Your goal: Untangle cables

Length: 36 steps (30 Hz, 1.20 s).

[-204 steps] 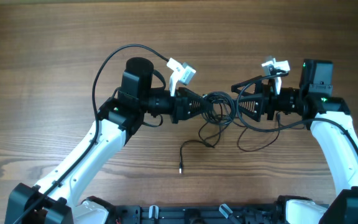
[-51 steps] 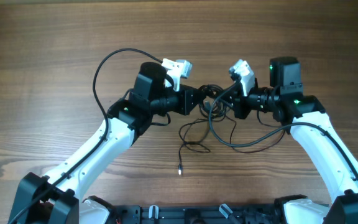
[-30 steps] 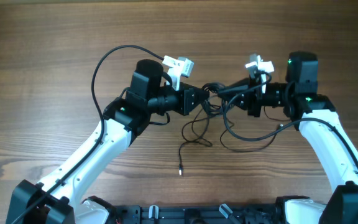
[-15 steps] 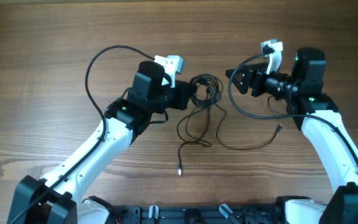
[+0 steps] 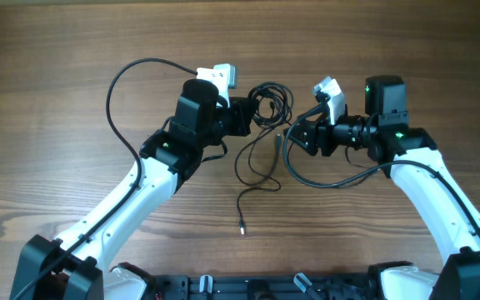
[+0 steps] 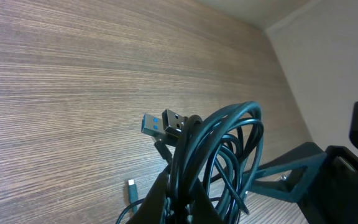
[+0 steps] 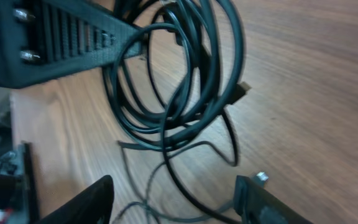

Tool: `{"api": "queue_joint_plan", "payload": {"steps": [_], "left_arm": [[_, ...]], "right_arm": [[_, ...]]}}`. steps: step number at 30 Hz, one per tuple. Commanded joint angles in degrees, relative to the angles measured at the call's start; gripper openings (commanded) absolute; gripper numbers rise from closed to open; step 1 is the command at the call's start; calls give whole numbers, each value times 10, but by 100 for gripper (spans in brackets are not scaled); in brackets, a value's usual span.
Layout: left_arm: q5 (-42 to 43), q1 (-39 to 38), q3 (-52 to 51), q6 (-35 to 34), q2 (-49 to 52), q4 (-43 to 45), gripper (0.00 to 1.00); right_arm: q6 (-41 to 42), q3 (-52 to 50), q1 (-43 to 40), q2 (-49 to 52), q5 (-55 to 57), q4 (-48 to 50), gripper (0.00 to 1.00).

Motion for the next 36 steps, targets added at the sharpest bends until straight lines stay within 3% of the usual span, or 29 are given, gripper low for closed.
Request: {"api": "queue_joint_plan", "payload": {"steps": [1, 2, 5, 11, 23, 24, 25, 26, 27, 30, 36], "left_arm": [[11, 3, -3, -8, 3, 6, 4], [12, 3, -3, -8, 3, 7, 4], [12, 3, -3, -11, 3, 20, 4], [12, 3, -3, -38, 3, 44, 4], [12, 2, -3, -34, 3, 23, 4], [12, 2, -3, -34, 3, 23, 4], [12, 3, -3, -33, 3, 23, 4], [12, 3, -3, -33, 3, 23, 4], [12, 3, -3, -33, 3, 23, 4], [13, 3, -3, -33, 3, 23, 4], [62, 3, -3, -34, 3, 56, 4]], "right_arm": [[-32, 6, 1, -8, 32, -8, 54], [-32, 6, 1, -8, 19, -10, 45], [-32, 6, 1, -8, 9, -19, 29], [-32, 6, 1, -8, -41, -28, 5], [44, 6, -2, -11, -127, -1, 5], [44, 6, -2, -11, -112, -2, 17], [42, 6, -2, -11, -95, -3, 39], [42, 6, -2, -11, -74, -3, 52], [37, 6, -2, -11, -61, -2, 59], [-64, 6, -1, -11, -22, -12, 64], [-77, -2, 8, 10, -14, -13, 62]]}}
